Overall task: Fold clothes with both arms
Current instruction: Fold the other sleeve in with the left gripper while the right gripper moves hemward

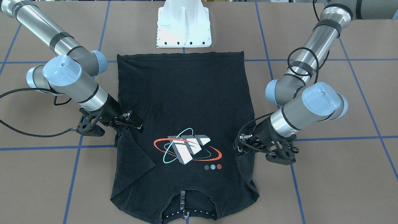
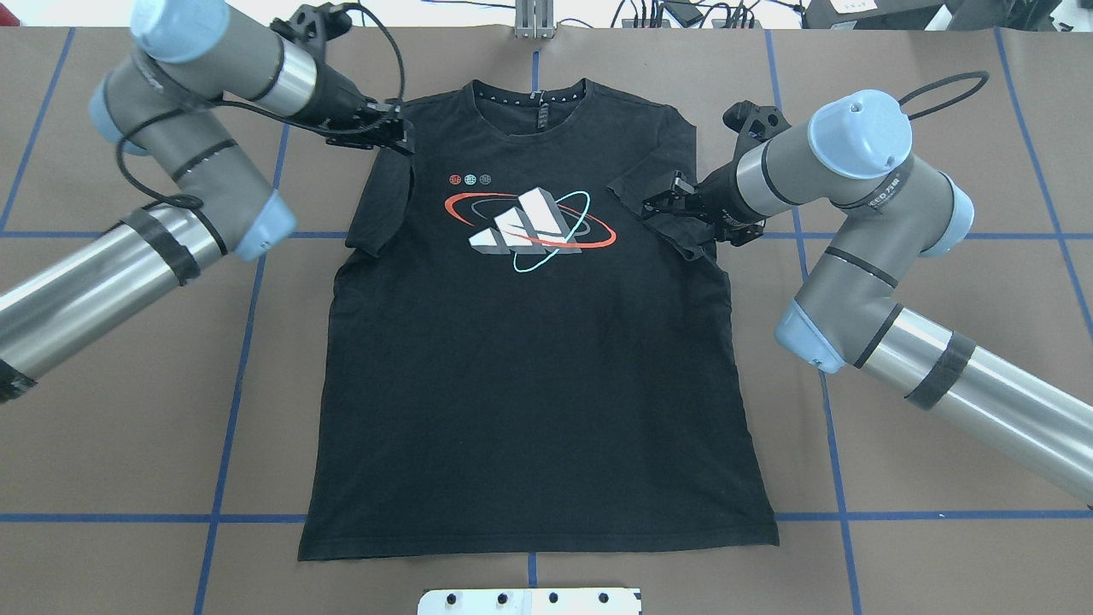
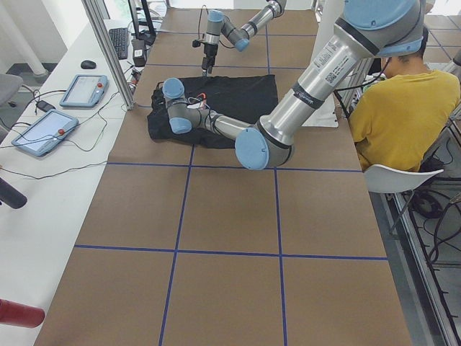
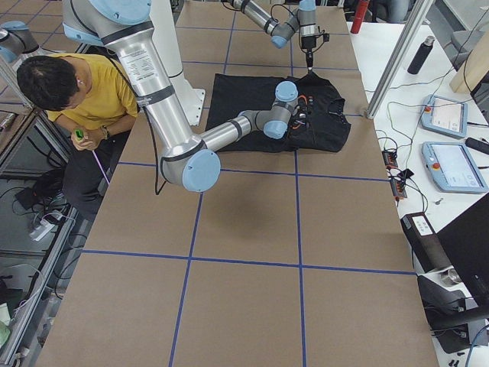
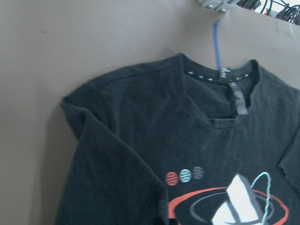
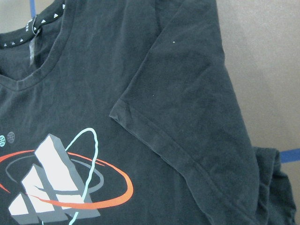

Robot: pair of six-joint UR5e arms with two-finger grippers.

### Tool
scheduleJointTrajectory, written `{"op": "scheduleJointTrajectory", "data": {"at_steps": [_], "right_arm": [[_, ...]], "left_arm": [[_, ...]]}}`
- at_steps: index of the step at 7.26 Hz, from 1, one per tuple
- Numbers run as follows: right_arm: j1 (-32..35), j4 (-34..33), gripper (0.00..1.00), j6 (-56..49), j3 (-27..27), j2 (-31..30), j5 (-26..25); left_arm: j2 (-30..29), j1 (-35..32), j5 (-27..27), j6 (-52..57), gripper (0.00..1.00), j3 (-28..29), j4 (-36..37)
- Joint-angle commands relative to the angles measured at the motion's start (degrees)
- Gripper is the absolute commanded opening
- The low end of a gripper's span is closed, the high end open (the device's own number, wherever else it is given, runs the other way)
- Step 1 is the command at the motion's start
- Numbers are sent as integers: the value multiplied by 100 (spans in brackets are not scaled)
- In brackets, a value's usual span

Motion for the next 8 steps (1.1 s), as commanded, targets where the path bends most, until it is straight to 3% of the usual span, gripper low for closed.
{"op": "scheduleJointTrajectory", "data": {"at_steps": [1,2,4,5,7,8], "right_arm": [[-29,-5,100,-15,-27,-5,-33],[-64,-5,100,28,-27,4,-42],[-47,-5,100,159,95,-22,-147],[-204,-5,100,682,418,-248,-322],[-721,-84,100,1170,1855,-1622,-446],[-1333,-93,100,1354,2480,-2405,-1012]], "left_arm": [[-282,294,648,-95,2,366,-1],[-283,304,711,-121,99,350,17],[-231,295,668,-305,100,80,0],[-83,295,659,-585,100,-244,-1],[827,321,650,-815,100,-1410,-9],[1337,330,650,-825,100,-1973,-9]]}}
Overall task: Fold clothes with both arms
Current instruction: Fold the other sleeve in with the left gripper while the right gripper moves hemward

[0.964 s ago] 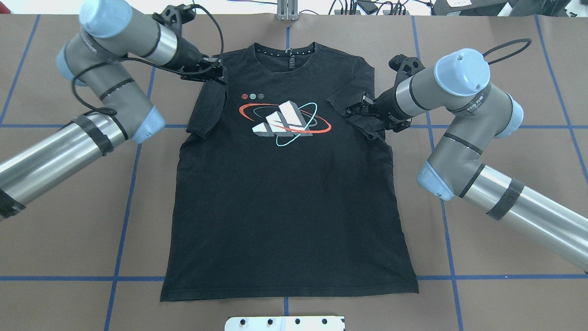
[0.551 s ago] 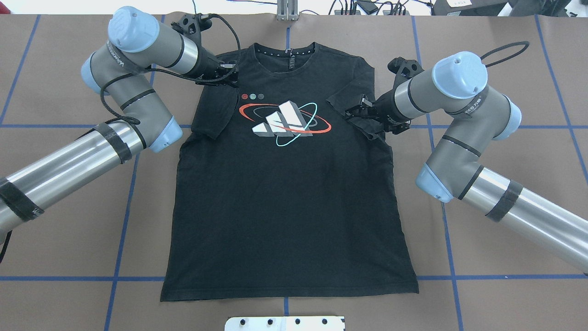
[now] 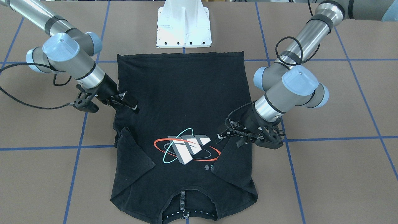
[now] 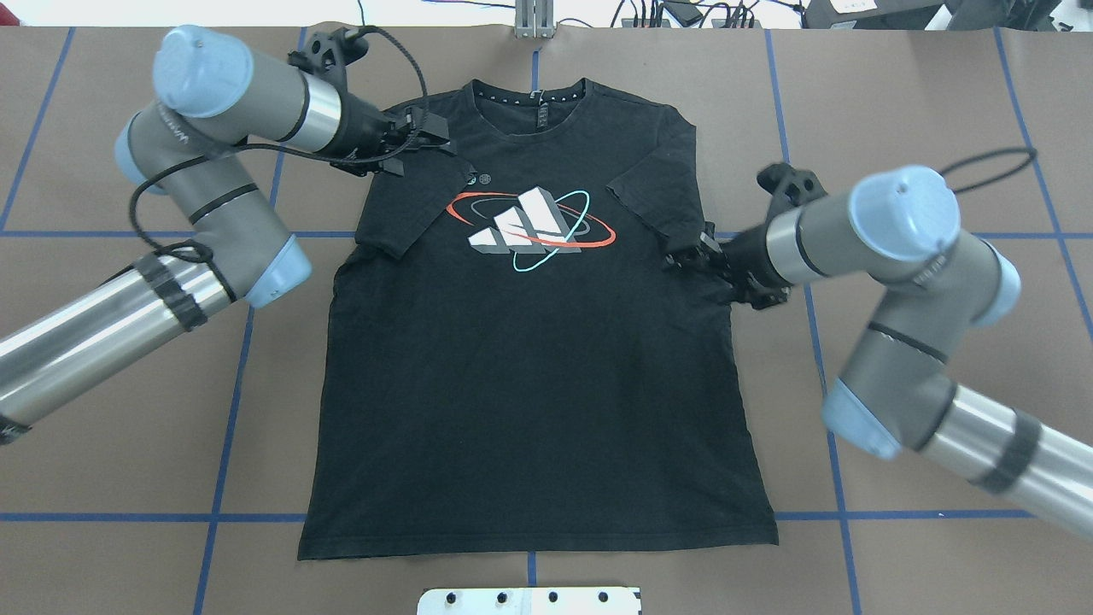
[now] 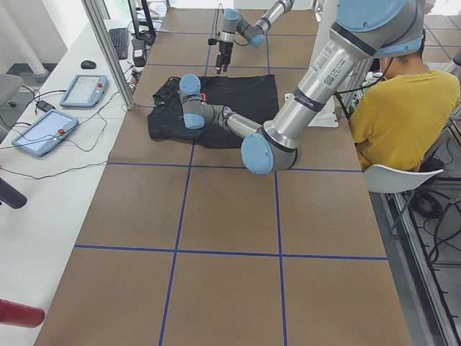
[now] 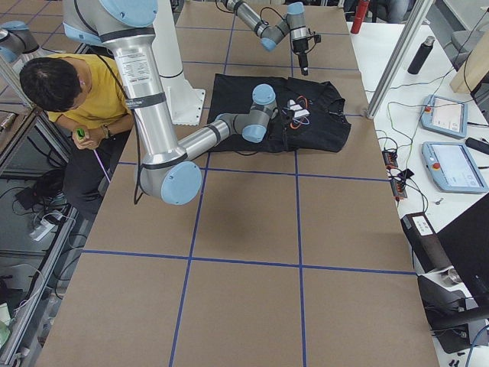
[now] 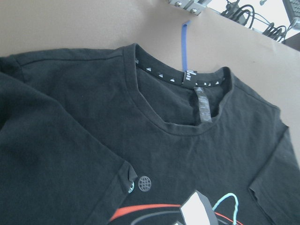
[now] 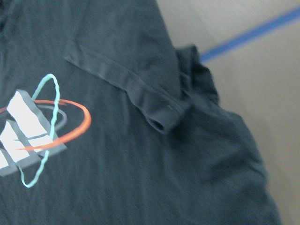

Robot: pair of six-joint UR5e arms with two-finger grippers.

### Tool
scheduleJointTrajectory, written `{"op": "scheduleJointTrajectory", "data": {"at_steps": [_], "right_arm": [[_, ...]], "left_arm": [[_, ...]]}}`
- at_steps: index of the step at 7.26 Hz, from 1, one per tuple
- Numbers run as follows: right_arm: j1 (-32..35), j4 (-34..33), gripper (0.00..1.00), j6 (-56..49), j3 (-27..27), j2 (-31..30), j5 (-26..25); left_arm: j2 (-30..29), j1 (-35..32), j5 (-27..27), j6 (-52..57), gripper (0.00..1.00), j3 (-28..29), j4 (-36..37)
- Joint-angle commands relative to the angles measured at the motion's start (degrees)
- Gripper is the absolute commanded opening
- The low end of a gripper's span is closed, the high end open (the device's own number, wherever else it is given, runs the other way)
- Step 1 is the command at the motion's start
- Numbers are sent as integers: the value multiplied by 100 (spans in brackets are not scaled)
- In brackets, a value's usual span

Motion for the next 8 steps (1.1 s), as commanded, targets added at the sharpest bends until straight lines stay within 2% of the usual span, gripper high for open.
{"op": "scheduleJointTrajectory", "data": {"at_steps": [1,4,8], "right_arm": [[-1233,-16,100,375,1100,-1301,-1295],[-2064,-16,100,622,1463,-2050,-1628],[-2645,-16,98,833,1569,-2166,-1944]], "left_arm": [[902,32,5,-73,100,-992,-4],[1168,129,23,-81,100,-1038,-12],[1308,208,49,-275,100,-1029,-56]]}}
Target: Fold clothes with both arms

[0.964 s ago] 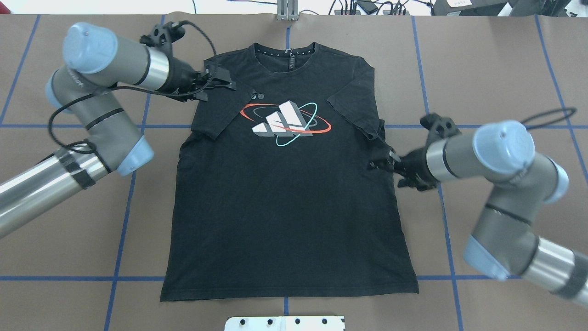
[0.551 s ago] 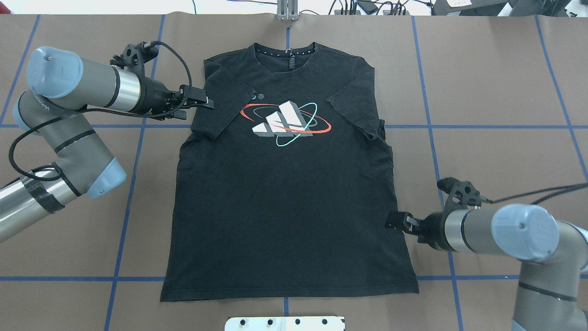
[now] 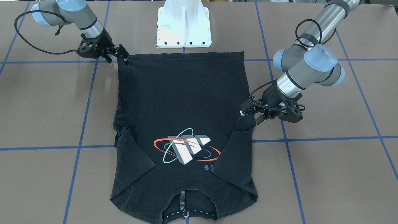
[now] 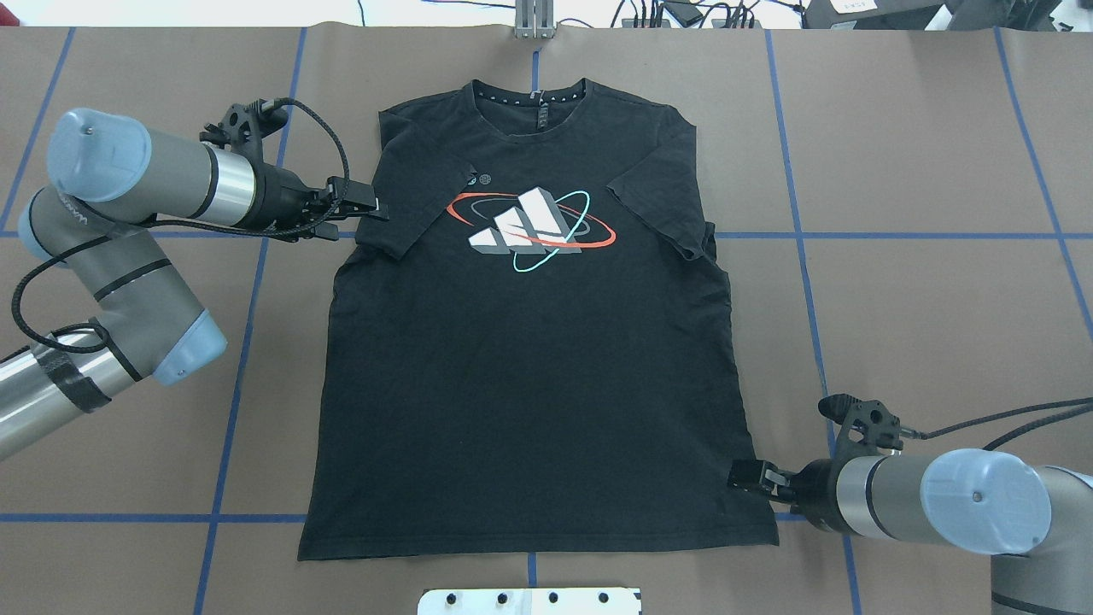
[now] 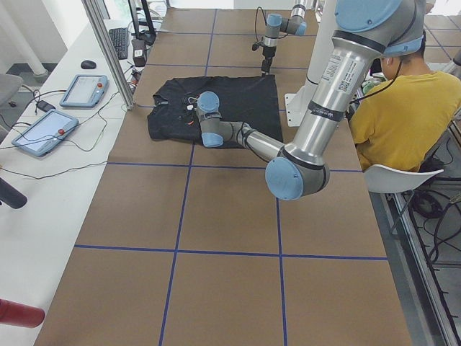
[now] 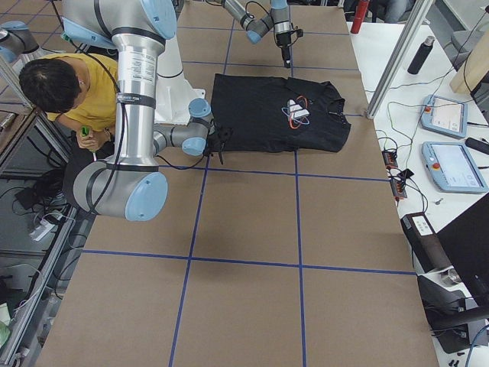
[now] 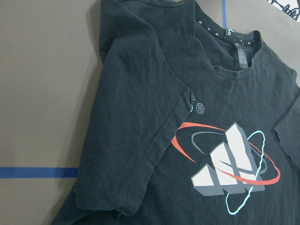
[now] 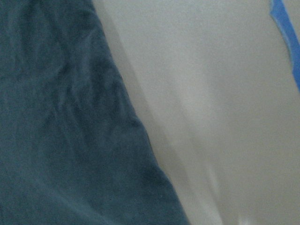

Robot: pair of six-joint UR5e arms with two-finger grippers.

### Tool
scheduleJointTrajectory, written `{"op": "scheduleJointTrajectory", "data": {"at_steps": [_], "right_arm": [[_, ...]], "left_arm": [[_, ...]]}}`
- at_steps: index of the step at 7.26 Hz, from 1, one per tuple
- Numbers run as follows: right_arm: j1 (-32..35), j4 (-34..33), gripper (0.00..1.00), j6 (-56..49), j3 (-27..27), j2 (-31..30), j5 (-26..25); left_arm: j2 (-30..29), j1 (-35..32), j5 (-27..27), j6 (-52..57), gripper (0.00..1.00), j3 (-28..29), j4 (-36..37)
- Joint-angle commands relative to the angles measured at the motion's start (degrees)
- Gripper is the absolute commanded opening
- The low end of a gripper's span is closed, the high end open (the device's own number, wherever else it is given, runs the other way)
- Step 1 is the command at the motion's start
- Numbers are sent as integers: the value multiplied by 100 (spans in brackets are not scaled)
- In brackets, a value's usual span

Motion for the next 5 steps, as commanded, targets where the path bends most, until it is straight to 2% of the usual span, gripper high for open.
{"op": "scheduleJointTrajectory", "data": {"at_steps": [1,2,3,4,5], "right_arm": [[-162,0,88,28,9,-67,-183],[-198,0,74,37,26,-67,-192],[-215,0,70,72,35,-67,-192],[-233,0,60,81,70,-67,-227],[-250,-9,44,81,114,-85,-227]], "left_arm": [[58,21,19,-42,100,6,-22],[67,21,19,-42,100,6,-30],[67,21,19,-51,100,6,-30],[67,13,19,-51,100,24,-30],[67,21,19,-51,100,24,-30]]}}
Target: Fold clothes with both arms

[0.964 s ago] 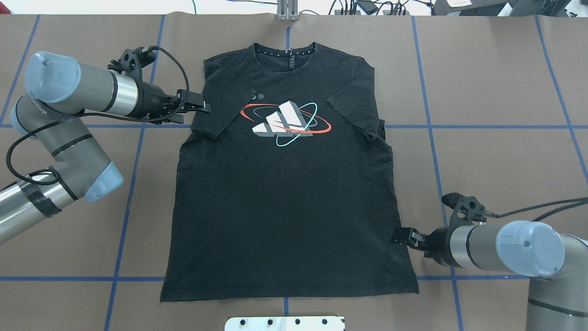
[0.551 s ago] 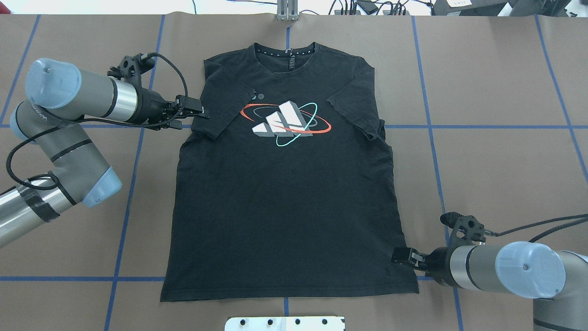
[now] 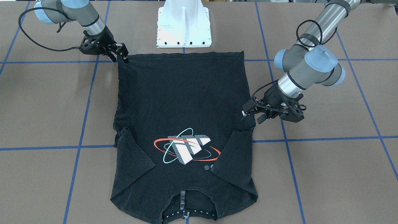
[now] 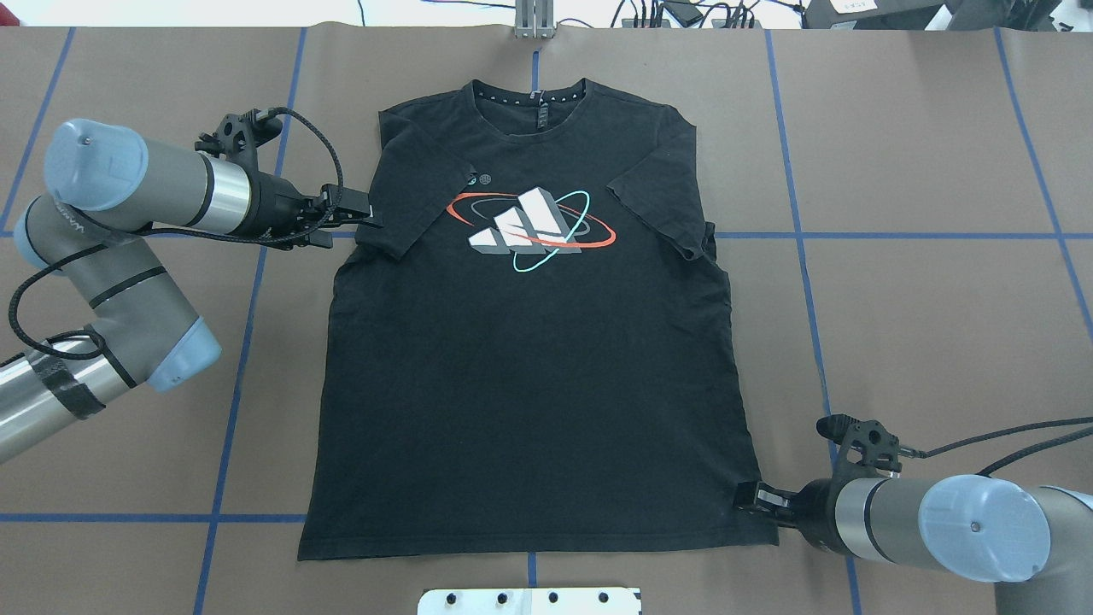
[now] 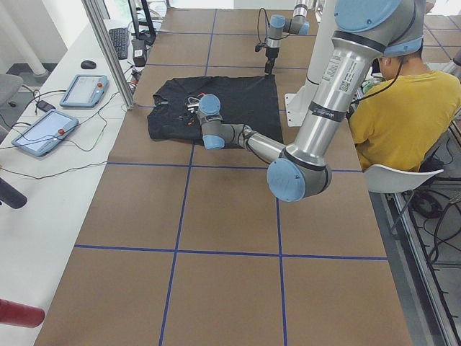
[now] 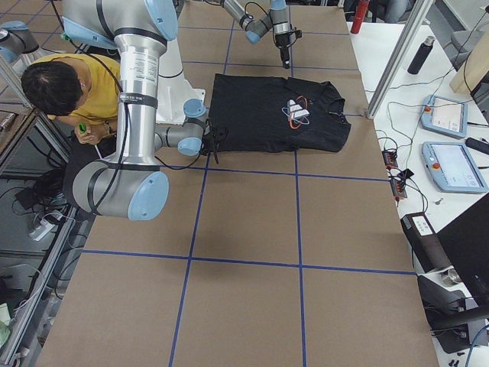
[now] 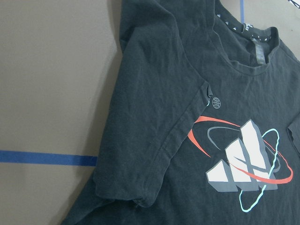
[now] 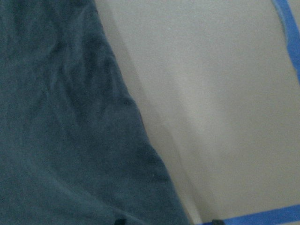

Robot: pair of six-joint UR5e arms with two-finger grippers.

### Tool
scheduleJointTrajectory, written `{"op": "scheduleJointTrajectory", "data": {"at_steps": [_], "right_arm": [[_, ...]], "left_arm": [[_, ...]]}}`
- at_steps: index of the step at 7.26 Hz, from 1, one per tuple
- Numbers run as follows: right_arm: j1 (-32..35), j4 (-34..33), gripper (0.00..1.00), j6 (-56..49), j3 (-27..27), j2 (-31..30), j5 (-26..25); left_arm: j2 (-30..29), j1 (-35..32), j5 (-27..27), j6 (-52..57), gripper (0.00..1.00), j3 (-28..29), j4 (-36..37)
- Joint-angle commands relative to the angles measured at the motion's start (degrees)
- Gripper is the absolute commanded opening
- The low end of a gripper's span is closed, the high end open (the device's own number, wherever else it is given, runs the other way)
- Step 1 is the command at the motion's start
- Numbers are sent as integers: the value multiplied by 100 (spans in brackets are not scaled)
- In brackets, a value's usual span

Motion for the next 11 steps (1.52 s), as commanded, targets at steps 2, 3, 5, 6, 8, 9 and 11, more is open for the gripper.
{"op": "scheduleJointTrajectory", "data": {"at_steps": [2,3,5,6,8,9,11], "right_arm": [[-76,2,7,8,74,-39,-22],[-181,2,5,8,205,-231,-101],[-340,2,8,8,364,-382,-215],[-349,2,13,8,364,-373,-216],[-349,2,14,8,399,-365,-216],[-349,2,46,8,391,-373,-216],[-393,2,67,8,400,-373,-216]], "left_arm": [[1,3,-9,-1,100,6,-1],[1,3,-9,-10,100,6,-1],[1,3,-9,-88,100,-3,-1],[1,3,0,-106,100,-3,-1],[1,12,9,-115,100,6,-1],[1,3,0,-115,100,-11,-1],[1,3,0,-124,100,-11,-1]]}}
